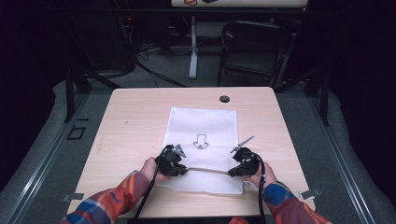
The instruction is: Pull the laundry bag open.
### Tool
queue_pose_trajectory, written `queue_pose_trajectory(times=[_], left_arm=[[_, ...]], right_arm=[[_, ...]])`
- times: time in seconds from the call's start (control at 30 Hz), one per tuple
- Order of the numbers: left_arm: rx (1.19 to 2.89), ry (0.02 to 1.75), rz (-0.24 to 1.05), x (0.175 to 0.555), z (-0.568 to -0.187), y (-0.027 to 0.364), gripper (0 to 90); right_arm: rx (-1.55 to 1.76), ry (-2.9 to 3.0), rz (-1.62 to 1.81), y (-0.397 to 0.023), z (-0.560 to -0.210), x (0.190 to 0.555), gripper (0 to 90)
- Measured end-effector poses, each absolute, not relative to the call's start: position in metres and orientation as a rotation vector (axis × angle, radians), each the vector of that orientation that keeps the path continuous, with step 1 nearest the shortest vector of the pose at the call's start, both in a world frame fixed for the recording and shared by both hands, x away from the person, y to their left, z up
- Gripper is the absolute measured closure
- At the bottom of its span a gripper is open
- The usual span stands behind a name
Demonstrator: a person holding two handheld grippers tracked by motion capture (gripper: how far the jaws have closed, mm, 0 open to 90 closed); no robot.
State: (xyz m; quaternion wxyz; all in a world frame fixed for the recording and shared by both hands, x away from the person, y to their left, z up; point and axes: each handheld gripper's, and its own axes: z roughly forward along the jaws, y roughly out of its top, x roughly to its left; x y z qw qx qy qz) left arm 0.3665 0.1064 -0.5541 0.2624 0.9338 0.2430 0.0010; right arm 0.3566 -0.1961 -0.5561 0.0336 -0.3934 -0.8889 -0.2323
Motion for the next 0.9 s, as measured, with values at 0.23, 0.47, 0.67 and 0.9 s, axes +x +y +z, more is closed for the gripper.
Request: queue_pose_trajectory(times=[0.23,0.47,0.67,0.9], left_arm=[[2.534,0.699,-0.005,0.364,-0.553,0.124,81.9],[2.525,0.737,-0.011,0.359,-0.552,0.139,81.9],[2.525,0.760,-0.018,0.356,-0.551,0.148,81.8],[2.519,0.786,-0.008,0.355,-0.550,0.159,81.8]], right_arm=[[-1.208,-2.741,-0.705,-0.196,-0.556,0.357,90.0],[-1.213,-2.747,-0.707,-0.195,-0.555,0.357,90.0],[-1.204,-2.783,-0.686,-0.196,-0.556,0.357,90.0],[-1.207,-2.763,-0.688,-0.196,-0.555,0.357,90.0]])
